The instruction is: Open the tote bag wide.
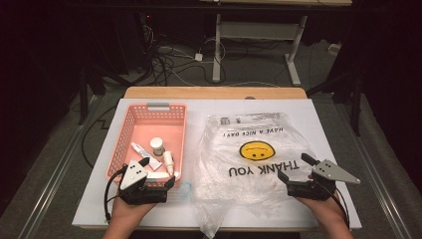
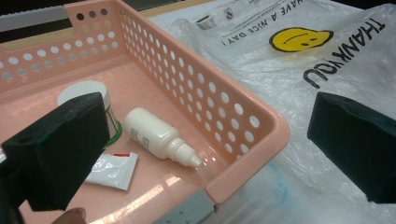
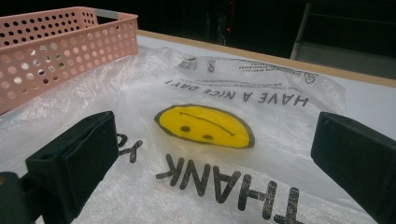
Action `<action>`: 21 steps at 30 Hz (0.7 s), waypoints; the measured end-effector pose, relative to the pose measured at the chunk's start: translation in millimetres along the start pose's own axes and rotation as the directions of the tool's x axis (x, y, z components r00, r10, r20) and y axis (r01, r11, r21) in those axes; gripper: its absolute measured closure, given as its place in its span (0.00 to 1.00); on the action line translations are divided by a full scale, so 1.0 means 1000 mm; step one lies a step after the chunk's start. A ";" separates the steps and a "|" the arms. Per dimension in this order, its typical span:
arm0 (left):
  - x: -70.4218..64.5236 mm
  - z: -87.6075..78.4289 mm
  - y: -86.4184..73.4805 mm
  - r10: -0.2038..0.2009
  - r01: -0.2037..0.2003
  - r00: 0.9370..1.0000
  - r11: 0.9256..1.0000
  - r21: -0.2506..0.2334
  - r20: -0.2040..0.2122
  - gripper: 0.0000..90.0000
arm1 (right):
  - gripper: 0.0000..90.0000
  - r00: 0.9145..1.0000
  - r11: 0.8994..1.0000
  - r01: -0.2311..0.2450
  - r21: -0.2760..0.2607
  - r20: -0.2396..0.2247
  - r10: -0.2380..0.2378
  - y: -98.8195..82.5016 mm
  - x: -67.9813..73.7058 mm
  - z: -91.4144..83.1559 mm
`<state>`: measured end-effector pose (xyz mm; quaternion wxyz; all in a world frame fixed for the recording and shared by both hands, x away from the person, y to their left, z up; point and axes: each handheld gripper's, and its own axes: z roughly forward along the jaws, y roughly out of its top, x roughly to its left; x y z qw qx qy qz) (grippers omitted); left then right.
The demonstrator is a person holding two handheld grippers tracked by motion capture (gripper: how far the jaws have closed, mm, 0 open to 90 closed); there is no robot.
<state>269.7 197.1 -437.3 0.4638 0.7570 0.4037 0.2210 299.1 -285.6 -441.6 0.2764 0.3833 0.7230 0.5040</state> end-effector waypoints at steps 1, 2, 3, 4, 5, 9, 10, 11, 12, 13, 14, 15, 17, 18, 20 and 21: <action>0.000 0.000 0.000 0.000 0.000 1.000 1.000 0.000 -0.002 0.00 | 0.01 1.000 1.000 0.005 -0.001 -0.002 -0.005 0.000 0.000 0.000; 0.000 0.000 0.000 -0.001 0.001 1.000 1.000 -0.002 -0.001 0.00 | 0.01 1.000 1.000 0.006 -0.002 -0.003 -0.006 0.000 0.000 0.000; 0.000 0.000 0.001 -0.002 0.002 1.000 1.000 -0.003 -0.001 0.00 | 0.01 1.000 1.000 0.006 -0.001 -0.004 -0.006 0.000 0.000 0.000; 0.000 0.000 0.001 -0.005 0.005 1.000 1.000 -0.005 -0.001 0.00 | 0.01 1.000 1.000 0.008 -0.001 -0.006 -0.008 0.000 0.000 0.000; 0.000 0.000 0.001 -0.006 0.006 1.000 1.000 -0.007 -0.002 0.00 | 0.01 1.000 1.000 0.009 -0.001 -0.007 -0.009 0.000 0.000 0.000; -0.001 0.000 0.001 -0.002 0.002 1.000 1.000 -0.004 -0.002 0.00 | 0.01 1.000 1.000 0.005 0.002 -0.004 -0.005 0.000 -0.001 -0.001; -0.001 0.000 0.001 -0.002 0.002 1.000 1.000 -0.005 -0.002 0.00 | 0.01 1.000 1.000 0.005 0.001 -0.004 -0.005 0.000 -0.001 -0.001; -0.001 0.000 0.001 -0.003 0.003 1.000 1.000 -0.005 -0.001 0.00 | 0.01 1.000 1.000 0.004 0.001 -0.004 -0.004 0.001 -0.002 -0.001; -0.001 0.000 0.001 -0.003 0.003 1.000 1.000 -0.005 -0.001 0.00 | 0.01 1.000 1.000 0.004 0.001 -0.004 -0.004 0.001 -0.002 -0.001; -0.001 0.000 0.001 -0.004 0.004 1.000 1.000 -0.005 -0.001 0.00 | 0.02 1.000 1.000 0.002 0.003 -0.006 -0.002 0.001 -0.002 -0.002; -0.001 0.000 0.001 -0.008 0.008 1.000 1.000 -0.007 0.000 0.00 | 0.02 1.000 1.000 0.002 0.005 -0.005 -0.002 0.002 -0.003 -0.002; -0.001 0.000 0.001 -0.011 0.011 1.000 1.000 -0.007 0.002 0.00 | 0.02 1.000 1.000 -0.001 0.007 -0.002 0.001 0.002 -0.004 -0.002; 0.000 0.000 0.001 -0.011 0.011 1.000 1.000 -0.006 0.003 0.00 | 0.02 1.000 1.000 -0.002 0.007 0.000 0.002 0.002 -0.006 -0.003; 0.000 -0.001 0.001 -0.011 0.011 1.000 1.000 -0.005 0.003 0.00 | 0.02 1.000 1.000 -0.006 0.013 0.003 0.006 0.003 -0.007 -0.004; 0.000 -0.002 0.001 -0.010 0.010 1.000 1.000 -0.007 0.002 0.00 | 0.02 1.000 1.000 -0.009 0.014 0.012 0.009 0.004 -0.010 -0.006; 0.000 -0.002 0.001 -0.010 0.010 1.000 1.000 -0.007 0.002 0.00 | 0.03 1.000 1.000 -0.016 0.016 0.020 0.015 0.004 -0.012 -0.007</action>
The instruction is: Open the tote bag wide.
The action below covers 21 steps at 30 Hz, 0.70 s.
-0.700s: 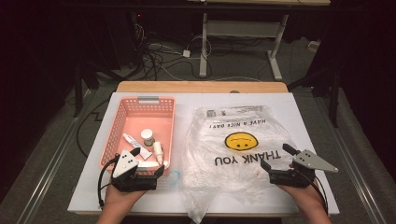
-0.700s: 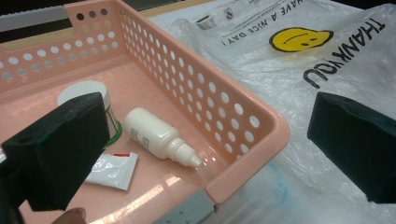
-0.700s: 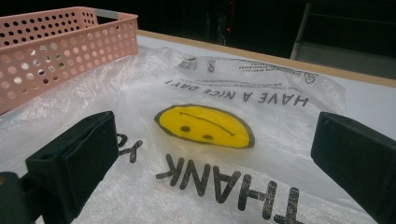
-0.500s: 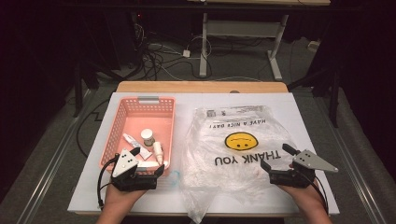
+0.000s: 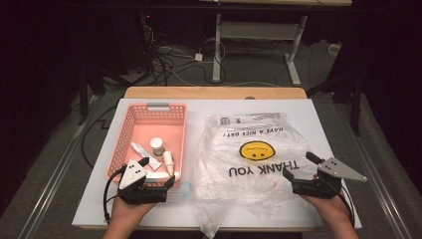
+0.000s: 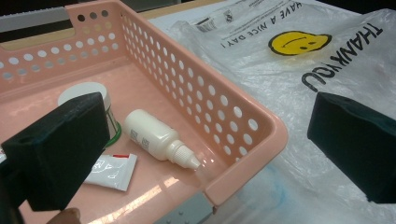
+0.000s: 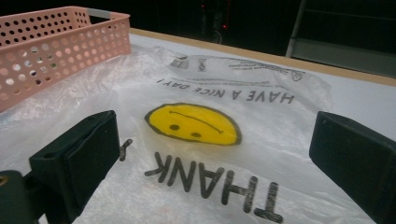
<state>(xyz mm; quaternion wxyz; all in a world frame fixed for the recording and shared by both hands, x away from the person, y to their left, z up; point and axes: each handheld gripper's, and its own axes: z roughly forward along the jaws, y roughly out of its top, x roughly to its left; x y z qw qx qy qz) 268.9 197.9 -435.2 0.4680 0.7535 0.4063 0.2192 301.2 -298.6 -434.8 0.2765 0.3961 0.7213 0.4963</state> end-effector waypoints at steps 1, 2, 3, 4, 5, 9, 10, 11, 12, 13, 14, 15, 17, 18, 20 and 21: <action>0.000 0.000 0.000 -0.001 0.001 1.000 1.000 0.000 0.000 0.00 | 0.03 1.000 1.000 0.004 0.000 0.005 -0.004 0.000 -0.002 -0.001; 0.000 0.000 0.000 -0.002 0.002 1.000 1.000 0.001 0.001 0.00 | 0.04 1.000 1.000 -0.006 0.006 0.014 0.006 0.001 -0.004 -0.003; 0.000 0.000 0.000 -0.002 0.002 1.000 1.000 0.001 0.001 0.00 | 0.05 1.000 1.000 0.001 0.007 0.020 -0.001 0.001 -0.007 -0.004; 0.000 0.000 0.000 -0.004 0.004 1.000 1.000 0.005 0.003 0.00 | 0.06 1.000 1.000 -0.005 0.012 0.028 0.005 0.000 -0.009 -0.006; 0.000 0.000 0.000 -0.003 0.003 1.000 1.000 0.007 0.003 0.00 | 0.07 0.999 1.000 -0.007 0.015 0.035 0.006 0.000 -0.013 -0.007; 0.000 0.000 0.001 -0.004 0.004 1.000 1.000 0.004 0.004 0.00 | 0.11 0.997 0.999 -0.032 0.043 0.071 0.029 -0.004 -0.025 -0.013; 0.000 0.000 0.001 -0.006 0.006 1.000 1.000 0.003 0.005 0.00 | 0.11 0.996 0.998 -0.039 0.049 0.080 0.035 -0.005 -0.029 -0.015; 0.000 0.000 0.002 -0.007 0.007 1.000 1.000 0.002 0.007 0.00 | 0.13 0.995 0.997 -0.050 0.057 0.086 0.045 -0.006 -0.032 -0.016; 0.000 0.000 0.002 -0.007 0.007 1.000 1.000 0.002 0.007 0.00 | 0.14 0.994 0.997 -0.051 0.062 0.096 0.045 -0.008 -0.036 -0.017; -0.001 0.000 0.002 -0.005 0.005 1.000 1.000 0.003 0.008 0.00 | 0.15 0.993 0.996 -0.060 0.073 0.108 0.052 -0.009 -0.039 -0.018; -0.001 0.000 0.002 -0.005 0.005 1.000 1.000 0.003 0.008 0.00 | 0.16 0.992 0.995 -0.064 0.076 0.116 0.055 -0.010 -0.043 -0.019; -0.001 0.001 0.002 -0.004 0.004 1.000 1.000 0.004 0.010 0.00 | 0.17 0.990 0.994 -0.077 0.080 0.123 0.067 -0.012 -0.046 -0.020; -0.001 0.001 0.002 -0.003 0.003 1.000 1.000 0.005 0.013 0.00 | 0.18 0.988 0.992 -0.090 0.085 0.135 0.078 -0.014 -0.052 -0.022; -0.002 0.001 0.002 -0.003 0.003 1.000 1.000 0.005 0.014 0.00 | 0.19 0.987 0.991 -0.097 0.087 0.137 0.085 -0.015 -0.055 -0.023; -0.002 0.001 0.002 -0.001 0.001 1.000 1.000 0.007 0.015 0.00 | 0.21 0.985 0.990 -0.106 0.091 0.144 0.093 -0.016 -0.058 -0.023; -0.002 0.002 0.002 -0.001 0.001 1.000 1.000 0.009 0.018 0.00 | 0.22 0.985 0.990 -0.108 0.094 0.147 0.093 -0.017 -0.060 -0.022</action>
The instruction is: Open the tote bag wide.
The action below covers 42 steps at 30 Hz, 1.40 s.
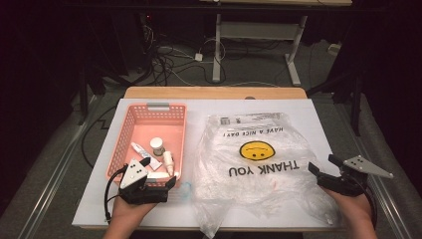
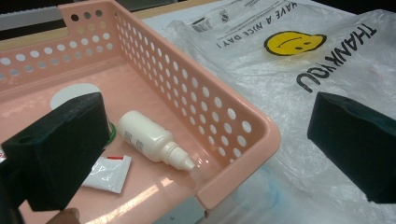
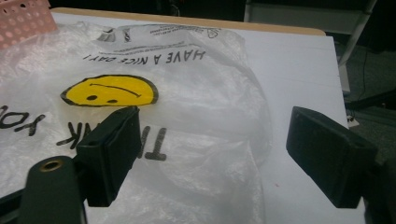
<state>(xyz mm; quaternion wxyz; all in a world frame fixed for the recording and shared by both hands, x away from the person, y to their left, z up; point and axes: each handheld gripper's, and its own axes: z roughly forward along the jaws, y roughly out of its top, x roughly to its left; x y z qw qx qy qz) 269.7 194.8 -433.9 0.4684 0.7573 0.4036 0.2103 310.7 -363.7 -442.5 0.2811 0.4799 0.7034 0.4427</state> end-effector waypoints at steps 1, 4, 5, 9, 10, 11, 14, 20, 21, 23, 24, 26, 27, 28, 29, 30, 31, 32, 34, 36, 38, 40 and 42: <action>0.000 0.000 0.000 0.001 -0.001 1.000 1.000 0.003 0.003 0.00 | 0.22 1.000 1.000 0.001 0.007 0.003 -0.001 0.000 -0.001 0.002; -0.001 0.001 0.000 0.003 -0.003 1.000 1.000 0.017 0.005 0.00 | 0.23 1.000 1.000 -0.012 0.019 0.009 0.012 0.003 -0.006 0.008; 0.000 0.001 0.001 0.003 -0.003 1.000 1.000 0.027 0.013 0.00 | 0.24 1.000 0.999 -0.027 0.016 0.013 0.027 0.006 -0.008 0.010; 0.000 -0.001 0.001 0.000 0.000 1.000 1.000 0.026 0.013 0.00 | 0.28 0.999 0.999 -0.029 0.037 0.022 0.028 0.019 -0.021 0.027; 0.000 -0.002 0.002 -0.004 0.004 1.000 1.000 0.028 0.019 0.00 | 0.29 0.999 0.998 -0.030 0.047 0.025 0.029 0.023 -0.024 0.033; 0.000 -0.002 0.003 -0.010 0.009 1.000 0.999 0.034 0.020 0.00 | 0.30 0.999 0.998 -0.026 0.058 0.025 0.025 0.025 -0.027 0.039; 0.001 -0.004 0.004 -0.030 0.028 0.999 0.999 0.039 0.033 0.00 | 0.32 1.000 0.995 -0.024 0.096 0.017 0.022 0.033 -0.034 0.057; 0.004 -0.005 0.002 -0.038 0.038 0.999 0.999 0.011 0.019 0.00 | 0.35 1.000 0.986 -0.031 0.162 0.007 0.030 0.043 -0.050 0.091; 0.004 -0.005 0.002 -0.042 0.041 0.999 0.999 0.009 0.018 0.00 | 0.35 1.000 0.984 -0.031 0.177 0.003 0.031 0.043 -0.053 0.096; 0.005 -0.004 0.001 -0.043 0.043 0.999 0.999 0.014 0.015 0.00 | 0.36 0.999 0.979 -0.036 0.201 -0.004 0.038 0.043 -0.056 0.106; 0.005 -0.004 0.001 -0.043 0.043 0.999 0.999 0.014 0.015 0.00 | 0.37 0.999 0.977 -0.039 0.211 -0.007 0.041 0.043 -0.057 0.111; 0.005 -0.003 0.001 -0.040 0.040 0.999 0.999 0.014 0.012 0.00 | 0.37 0.999 0.971 -0.032 0.237 -0.015 0.037 0.040 -0.059 0.121; 0.005 -0.003 0.001 -0.039 0.039 0.999 0.999 0.014 0.011 0.00 | 0.38 0.999 0.967 -0.031 0.251 -0.021 0.038 0.039 -0.059 0.125; 0.005 -0.003 0.001 -0.038 0.038 0.999 0.999 0.012 0.009 0.00 | 0.39 0.999 0.964 -0.030 0.266 -0.027 0.039 0.038 -0.059 0.128; 0.005 -0.004 0.001 -0.040 0.039 0.999 0.999 0.010 0.009 0.00 | 0.40 0.999 0.962 -0.033 0.271 -0.031 0.043 0.037 -0.059 0.131; 0.005 -0.004 0.001 -0.040 0.040 0.999 0.999 0.008 0.010 0.00 | 0.42 0.998 0.961 -0.031 0.276 -0.037 0.043 0.037 -0.059 0.133; 0.005 -0.004 0.001 -0.040 0.040 0.999 0.999 0.009 0.010 0.00 | 0.44 0.998 0.959 -0.023 0.282 -0.042 0.037 0.036 -0.059 0.135; 0.006 -0.004 0.001 -0.039 0.039 0.999 0.999 0.009 0.009 0.00 | 0.46 0.999 0.956 -0.012 0.294 -0.046 0.027 0.035 -0.057 0.137; 0.006 -0.004 0.001 -0.040 0.040 0.999 0.999 0.009 0.008 0.00 | 0.52 0.999 0.950 0.034 0.309 -0.048 -0.020 0.033 -0.052 0.139; 0.005 -0.004 0.001 -0.039 0.039 0.999 0.999 0.008 0.007 0.00 | 0.62 0.998 0.947 0.066 0.313 -0.027 -0.060 0.032 -0.048 0.138; 0.005 -0.004 0.001 -0.039 0.039 0.999 0.999 0.008 0.008 0.00 | 0.74 0.997 0.949 0.075 0.307 -0.037 -0.066 0.031 -0.047 0.136; 0.005 -0.004 0.001 -0.037 0.037 0.999 0.999 0.008 0.008 0.00 | 0.88 0.997 0.948 0.079 0.308 -0.048 -0.067 0.031 -0.047 0.135; 0.004 -0.004 0.001 -0.034 0.034 0.999 0.999 0.011 0.012 0.00 | 1.00 0.996 0.948 0.069 0.310 -0.070 -0.050 0.030 -0.048 0.133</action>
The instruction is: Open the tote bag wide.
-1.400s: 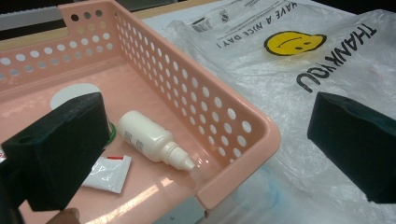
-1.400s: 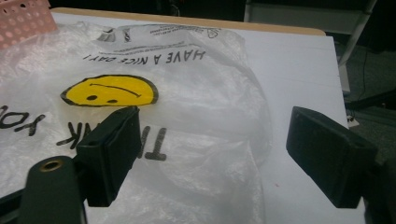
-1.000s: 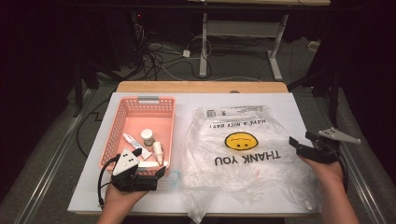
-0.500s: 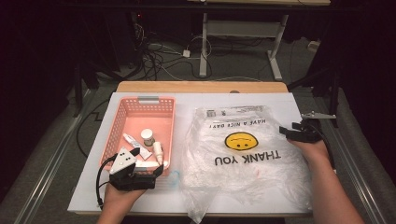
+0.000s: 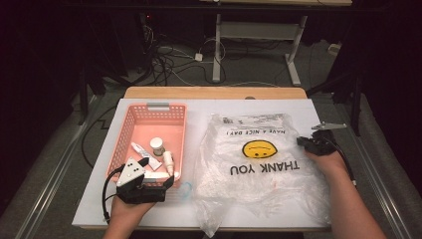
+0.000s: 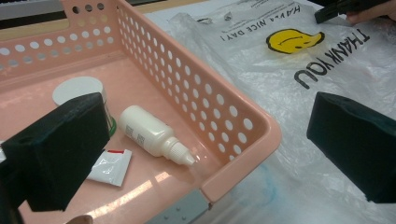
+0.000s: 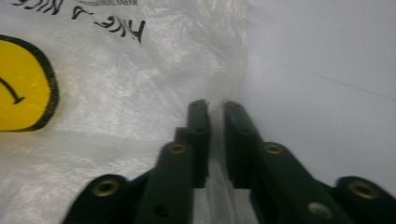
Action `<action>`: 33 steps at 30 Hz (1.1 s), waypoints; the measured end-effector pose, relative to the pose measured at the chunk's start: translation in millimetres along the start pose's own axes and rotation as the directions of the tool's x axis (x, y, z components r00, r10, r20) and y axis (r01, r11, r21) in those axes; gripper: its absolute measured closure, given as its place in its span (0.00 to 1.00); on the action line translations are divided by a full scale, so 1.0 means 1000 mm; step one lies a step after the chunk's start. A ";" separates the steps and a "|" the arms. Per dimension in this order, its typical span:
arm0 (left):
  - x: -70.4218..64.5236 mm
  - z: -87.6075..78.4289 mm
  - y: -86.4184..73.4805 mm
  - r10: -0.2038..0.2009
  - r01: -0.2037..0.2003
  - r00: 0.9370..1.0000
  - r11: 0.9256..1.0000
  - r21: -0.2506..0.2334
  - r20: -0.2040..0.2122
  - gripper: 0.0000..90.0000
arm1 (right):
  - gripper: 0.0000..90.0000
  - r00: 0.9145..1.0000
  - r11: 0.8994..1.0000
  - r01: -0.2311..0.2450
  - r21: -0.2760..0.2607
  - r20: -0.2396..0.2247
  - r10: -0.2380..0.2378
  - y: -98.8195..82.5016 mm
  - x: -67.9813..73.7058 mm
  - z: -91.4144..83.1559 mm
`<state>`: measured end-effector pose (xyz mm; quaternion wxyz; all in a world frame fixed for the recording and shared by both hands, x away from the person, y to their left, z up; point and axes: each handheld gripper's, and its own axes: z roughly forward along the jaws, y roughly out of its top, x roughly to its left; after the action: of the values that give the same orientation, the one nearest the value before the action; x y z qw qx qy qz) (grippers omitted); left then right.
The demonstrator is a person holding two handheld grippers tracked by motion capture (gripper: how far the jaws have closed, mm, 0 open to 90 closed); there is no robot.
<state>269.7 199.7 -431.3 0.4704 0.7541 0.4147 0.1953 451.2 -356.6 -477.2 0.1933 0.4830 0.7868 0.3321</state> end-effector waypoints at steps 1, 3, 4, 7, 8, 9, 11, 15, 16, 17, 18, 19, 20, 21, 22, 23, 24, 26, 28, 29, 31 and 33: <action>0.000 0.000 0.000 0.001 -0.001 1.000 1.000 -0.001 0.001 0.00 | 1.00 1.000 1.000 -0.004 -0.005 -0.014 0.004 -0.001 0.000 0.000; 0.000 0.000 0.000 -0.002 0.002 1.000 1.000 -0.002 0.003 0.00 | 1.00 1.000 1.000 -0.001 -0.007 -0.012 0.001 -0.001 0.001 -0.001; 0.000 0.000 0.000 -0.002 0.002 1.000 1.000 -0.002 0.002 0.00 | 1.00 1.000 1.000 0.002 -0.009 -0.012 -0.002 -0.001 0.001 -0.001; -0.001 0.000 0.000 -0.002 0.002 1.000 1.000 -0.001 0.005 0.00 | 1.00 1.000 0.999 -0.008 -0.036 0.014 0.008 0.001 -0.001 -0.005; -0.001 0.000 0.000 0.002 -0.002 1.000 1.000 0.000 0.005 0.00 | 1.00 1.000 0.998 -0.023 -0.051 0.020 0.024 0.001 -0.003 -0.007; -0.001 0.000 0.000 0.002 -0.002 1.000 1.000 0.000 0.006 0.00 | 1.00 0.999 0.998 -0.034 -0.061 0.032 0.036 0.002 -0.006 -0.009; -0.001 0.000 0.000 0.002 -0.002 1.000 1.000 -0.002 0.007 0.00 | 1.00 0.996 0.994 -0.065 -0.091 0.055 0.070 0.002 -0.013 -0.012; 0.000 0.001 0.000 -0.001 0.001 1.000 1.000 0.001 0.010 0.00 | 1.00 0.981 0.981 -0.143 -0.129 0.112 0.157 -0.002 -0.030 -0.020; 0.000 0.001 -0.001 -0.002 0.002 1.000 1.000 0.001 0.009 0.00 | 1.00 0.976 0.977 -0.160 -0.137 0.129 0.178 -0.004 -0.034 -0.023; 0.000 0.001 -0.001 -0.002 0.002 1.000 1.000 0.001 0.009 0.00 | 1.00 0.970 0.973 -0.176 -0.147 0.143 0.197 -0.006 -0.038 -0.025; 0.001 0.001 -0.001 -0.004 0.004 1.000 1.000 0.001 0.011 0.00 | 1.00 0.965 0.970 -0.185 -0.159 0.157 0.210 -0.008 -0.043 -0.028; 0.001 0.001 0.000 -0.005 0.005 1.000 1.000 0.000 0.011 0.00 | 1.00 0.959 0.965 -0.199 -0.168 0.168 0.227 -0.010 -0.048 -0.031; 0.001 0.001 0.000 -0.004 0.004 1.000 1.000 -0.001 0.013 0.00 | 1.00 0.951 0.960 -0.218 -0.177 0.180 0.249 -0.012 -0.051 -0.035; 0.001 0.002 0.000 -0.003 0.003 1.000 1.000 0.000 0.013 0.00 | 1.00 0.947 0.958 -0.218 -0.186 0.196 0.254 -0.015 -0.055 -0.038; 0.000 0.002 0.000 -0.003 0.003 1.000 1.000 -0.001 0.013 0.00 | 1.00 0.943 0.955 -0.224 -0.194 0.204 0.263 -0.017 -0.057 -0.041; 0.000 0.002 0.000 -0.004 0.004 1.000 1.000 -0.003 0.015 0.00 | 1.00 0.940 0.953 -0.230 -0.196 0.209 0.270 -0.019 -0.058 -0.043; 0.000 0.002 0.001 -0.002 0.002 1.000 1.000 -0.003 0.017 0.00 | 1.00 0.940 0.955 -0.222 -0.199 0.217 0.263 -0.021 -0.058 -0.045; 0.000 0.002 0.001 0.001 -0.001 1.000 1.000 -0.001 0.017 0.00 | 0.96 0.940 0.953 -0.220 -0.206 0.218 0.264 -0.024 -0.059 -0.049; -0.001 0.003 0.001 0.007 -0.007 1.000 1.000 0.008 0.021 0.00 | 0.79 0.941 0.950 -0.224 -0.219 0.206 0.270 -0.025 -0.058 -0.053; -0.002 0.003 0.002 0.008 -0.008 1.000 1.000 0.017 0.018 0.00 | 0.72 0.945 0.952 -0.209 -0.221 0.205 0.255 -0.024 -0.059 -0.056; -0.002 0.002 0.003 0.006 -0.006 0.999 1.000 0.007 0.034 0.00 | 0.63 0.947 0.954 -0.195 -0.229 0.207 0.244 -0.023 -0.055 -0.066; -0.003 -0.001 0.003 0.017 -0.018 0.999 1.000 0.006 0.043 0.00 | 0.60 0.954 0.954 -0.173 -0.243 0.199 0.224 -0.024 -0.049 -0.081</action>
<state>268.5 196.8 -427.8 0.4750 0.7632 0.3986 0.1820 408.4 -435.0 -438.1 0.2990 0.5697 0.6649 0.3794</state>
